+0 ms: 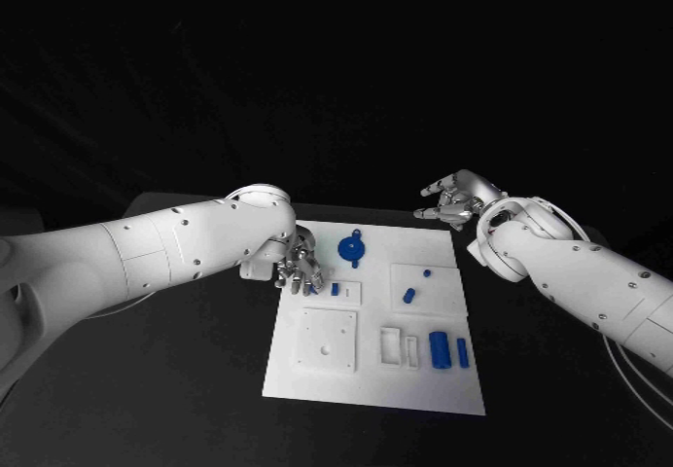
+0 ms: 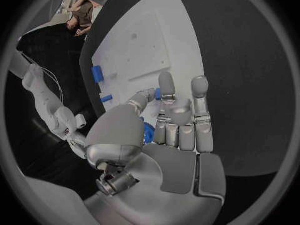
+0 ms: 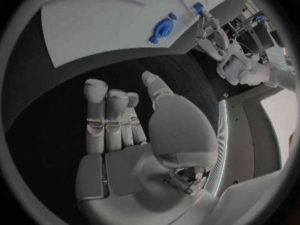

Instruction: Assemble the parts on the task board

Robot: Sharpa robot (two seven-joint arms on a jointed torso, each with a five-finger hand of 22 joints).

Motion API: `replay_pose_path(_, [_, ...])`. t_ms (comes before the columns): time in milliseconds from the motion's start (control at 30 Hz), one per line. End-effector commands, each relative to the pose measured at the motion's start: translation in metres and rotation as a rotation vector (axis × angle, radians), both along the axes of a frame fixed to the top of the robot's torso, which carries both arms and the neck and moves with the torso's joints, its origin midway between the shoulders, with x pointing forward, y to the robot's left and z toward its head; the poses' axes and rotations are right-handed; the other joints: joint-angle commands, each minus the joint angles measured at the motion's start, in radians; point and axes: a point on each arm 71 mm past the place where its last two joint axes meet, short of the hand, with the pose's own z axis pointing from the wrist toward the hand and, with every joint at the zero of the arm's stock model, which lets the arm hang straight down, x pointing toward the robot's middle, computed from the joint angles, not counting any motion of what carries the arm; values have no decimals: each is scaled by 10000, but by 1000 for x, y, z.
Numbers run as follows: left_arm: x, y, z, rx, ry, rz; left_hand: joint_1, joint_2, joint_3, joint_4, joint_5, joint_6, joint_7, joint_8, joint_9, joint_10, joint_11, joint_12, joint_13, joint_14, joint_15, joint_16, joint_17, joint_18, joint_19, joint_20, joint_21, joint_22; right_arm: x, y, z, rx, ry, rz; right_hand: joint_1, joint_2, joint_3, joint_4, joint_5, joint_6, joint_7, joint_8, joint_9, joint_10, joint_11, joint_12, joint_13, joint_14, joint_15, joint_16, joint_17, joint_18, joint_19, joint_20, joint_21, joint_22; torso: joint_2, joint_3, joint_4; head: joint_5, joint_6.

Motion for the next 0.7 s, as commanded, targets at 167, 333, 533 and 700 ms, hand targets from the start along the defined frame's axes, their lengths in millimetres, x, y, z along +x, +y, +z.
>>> replay_pose_path(167, [-2, -2, -3, 77, 121, -83, 98, -25, 2122, -2064, 60, 204, -135, -37, 10, 377, -32, 81, -2, 29, -19, 87, 36, 55, 13, 13, 52, 188, 0, 1, 0, -37, -17, 111, -55, 27, 22, -13, 14, 59, 17, 24, 1, -64, -11, -23, 2, -31, 16, -40, -7, 129, 493, 38, -30, 11, 11, 8, -4, -2, -7])
replay_pose_path(333, [-2, -2, -3, 54, 131, -88, 99, -34, 2132, -2066, 72, 218, -139, -37, 17, 379, -36, 98, -3, 32, -18, 100, 53, 59, 10, 14, 64, 189, 0, 2, -1, -34, -3, 112, -52, 27, 32, -33, 2, 37, 19, 22, 0, -74, -10, -36, -9, -33, 16, -52, -13, 129, 492, 38, -37, 7, 7, 19, 3, 3, -8])
replay_pose_path(533, [-2, -3, -2, 59, 254, -111, 99, -34, 2132, -2066, 72, 218, -139, -37, 17, 379, -36, 98, -3, 32, -18, 100, 53, 59, 10, 14, 64, 189, 0, 2, -2, -34, 12, 114, -52, 27, 32, -33, 2, 37, 19, 22, 0, -74, -10, -36, -9, -33, 16, -52, -13, 129, 492, 38, -37, 7, 3, 12, -6, 10, -17])
replay_pose_path(700, [-3, -4, -3, 108, 413, -173, 90, -41, 2139, -2064, 89, 226, -140, -45, 27, 375, -37, 117, -8, 35, -16, 121, 90, 61, 3, 17, 79, 188, 0, 2, -2, -37, 18, 112, -48, 32, 44, -48, -6, 40, 20, 23, 0, -69, -10, -29, -3, -32, 16, -50, -11, 129, 493, 37, -40, 6, 3, 7, -1, 7, -20])
